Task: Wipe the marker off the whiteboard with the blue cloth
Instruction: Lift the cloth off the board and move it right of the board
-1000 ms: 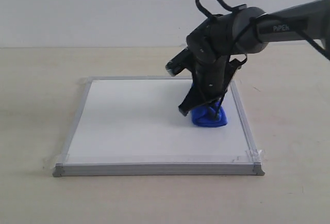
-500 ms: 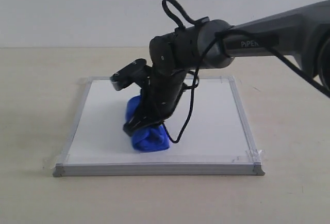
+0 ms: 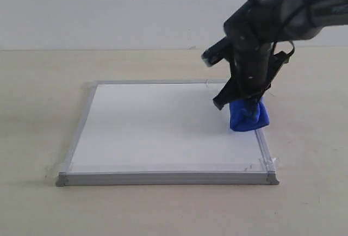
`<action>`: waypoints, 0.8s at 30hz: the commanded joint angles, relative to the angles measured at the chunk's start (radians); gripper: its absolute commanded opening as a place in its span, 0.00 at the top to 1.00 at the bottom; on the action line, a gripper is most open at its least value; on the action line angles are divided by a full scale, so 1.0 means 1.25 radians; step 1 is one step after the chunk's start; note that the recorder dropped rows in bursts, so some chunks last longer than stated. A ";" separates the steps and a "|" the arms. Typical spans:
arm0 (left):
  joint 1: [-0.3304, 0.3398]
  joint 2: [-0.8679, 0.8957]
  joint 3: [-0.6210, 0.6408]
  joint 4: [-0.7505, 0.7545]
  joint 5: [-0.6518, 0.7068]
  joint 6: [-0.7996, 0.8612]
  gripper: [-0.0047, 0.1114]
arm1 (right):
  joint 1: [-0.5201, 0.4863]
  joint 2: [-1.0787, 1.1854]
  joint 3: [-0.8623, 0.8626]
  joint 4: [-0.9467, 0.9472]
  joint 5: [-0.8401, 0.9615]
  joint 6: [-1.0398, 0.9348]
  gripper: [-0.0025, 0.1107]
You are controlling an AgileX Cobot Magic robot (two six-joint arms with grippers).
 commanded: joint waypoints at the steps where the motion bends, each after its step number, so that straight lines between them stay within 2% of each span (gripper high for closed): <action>1: -0.003 0.001 -0.003 0.001 0.000 -0.001 0.92 | -0.062 -0.134 0.042 0.081 -0.010 -0.095 0.98; 7: -0.003 0.001 -0.003 0.001 0.000 -0.001 0.92 | -0.148 -0.253 0.070 0.175 0.034 -0.251 0.98; 12: -0.003 0.001 -0.003 0.001 0.000 -0.001 0.92 | -0.210 -0.281 0.074 0.251 0.082 -0.377 0.98; 20: -0.003 0.001 -0.003 0.001 0.000 -0.001 0.92 | -0.279 -0.266 0.193 0.318 -0.046 -0.543 0.98; 24: -0.003 0.001 -0.003 0.001 0.000 -0.001 0.92 | -0.291 -0.237 0.203 0.416 -0.070 -0.654 0.98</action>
